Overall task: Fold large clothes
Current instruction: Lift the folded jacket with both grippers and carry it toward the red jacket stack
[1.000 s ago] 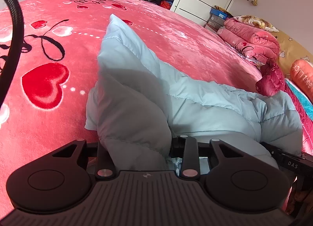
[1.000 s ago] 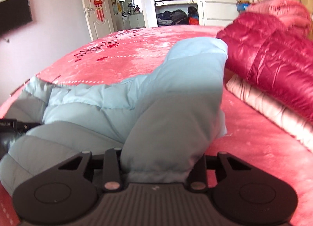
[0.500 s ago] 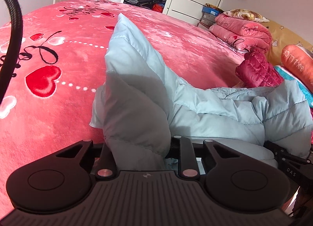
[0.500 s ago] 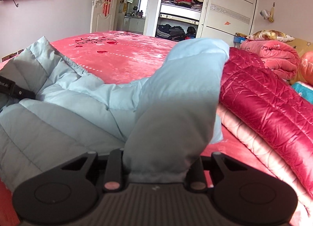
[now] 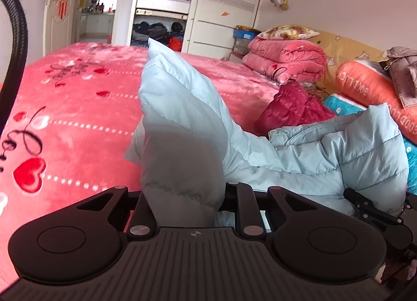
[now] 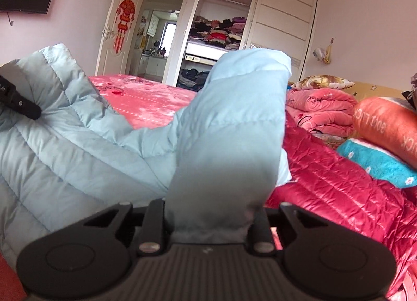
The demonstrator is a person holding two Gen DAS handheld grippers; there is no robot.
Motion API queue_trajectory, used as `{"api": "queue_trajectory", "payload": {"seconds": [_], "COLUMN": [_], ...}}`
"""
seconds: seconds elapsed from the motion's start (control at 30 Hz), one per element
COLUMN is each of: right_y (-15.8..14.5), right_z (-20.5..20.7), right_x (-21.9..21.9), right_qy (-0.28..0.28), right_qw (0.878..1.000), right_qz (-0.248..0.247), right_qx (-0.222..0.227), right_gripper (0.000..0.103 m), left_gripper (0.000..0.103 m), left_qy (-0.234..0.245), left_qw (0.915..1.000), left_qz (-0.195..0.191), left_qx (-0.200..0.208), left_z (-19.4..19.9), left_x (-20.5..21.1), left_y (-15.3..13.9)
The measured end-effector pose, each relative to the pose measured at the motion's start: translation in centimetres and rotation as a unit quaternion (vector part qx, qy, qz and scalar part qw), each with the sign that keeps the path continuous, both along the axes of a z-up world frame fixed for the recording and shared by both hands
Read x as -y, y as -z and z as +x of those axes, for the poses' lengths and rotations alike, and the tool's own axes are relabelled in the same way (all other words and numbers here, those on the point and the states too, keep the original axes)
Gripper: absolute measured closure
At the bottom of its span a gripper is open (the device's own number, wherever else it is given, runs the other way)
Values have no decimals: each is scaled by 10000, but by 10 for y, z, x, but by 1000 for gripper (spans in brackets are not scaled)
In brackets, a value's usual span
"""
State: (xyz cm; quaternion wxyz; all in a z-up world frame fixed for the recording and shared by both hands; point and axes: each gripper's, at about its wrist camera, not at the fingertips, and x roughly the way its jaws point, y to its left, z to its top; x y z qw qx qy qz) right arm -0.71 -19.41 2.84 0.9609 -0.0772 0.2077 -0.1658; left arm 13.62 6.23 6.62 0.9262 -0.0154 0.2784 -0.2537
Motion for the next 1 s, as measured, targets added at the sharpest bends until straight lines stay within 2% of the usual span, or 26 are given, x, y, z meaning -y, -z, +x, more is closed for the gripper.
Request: {"api": "queue_trajectory", "payload": {"seconds": [0.13, 0.27, 0.43, 0.53, 0.67, 0.77, 0.9, 1.0], "right_y": [-22, -52, -81, -90, -93, -83, -62, -48], "right_z": [-11, -25, -38, -47, -46, -48, -44, -37], "right_x": [24, 55, 106, 143, 193, 224, 256, 271], "right_qy": [314, 751, 1399, 1786, 2198, 2455, 2697, 2840], "right_qw": [9982, 9908, 9737, 9604, 9406, 9295, 9209, 9190], "right_qz": [-126, -181, -35, 35, 455, 767, 1148, 1366], "right_qx": [495, 1109, 1795, 2139, 2547, 2645, 2570, 2368], "right_gripper": [82, 81, 81, 81, 80, 79, 79, 79], "left_gripper": [79, 78, 78, 77, 76, 76, 76, 75], "left_qy": [378, 783, 1270, 1497, 1779, 1886, 1965, 1963], "left_qw": [9981, 9929, 9823, 9763, 9707, 9690, 9691, 9718], "left_qz": [-94, -270, -364, -398, -284, -167, -35, 141], "left_qx": [483, 852, 1326, 1511, 1588, 1587, 1493, 1303], "left_z": [11, 32, 72, 96, 137, 169, 205, 233], "left_x": [30, 68, 136, 179, 238, 276, 318, 340], "left_y": [-37, -70, -101, -109, -103, -89, -63, -38]}}
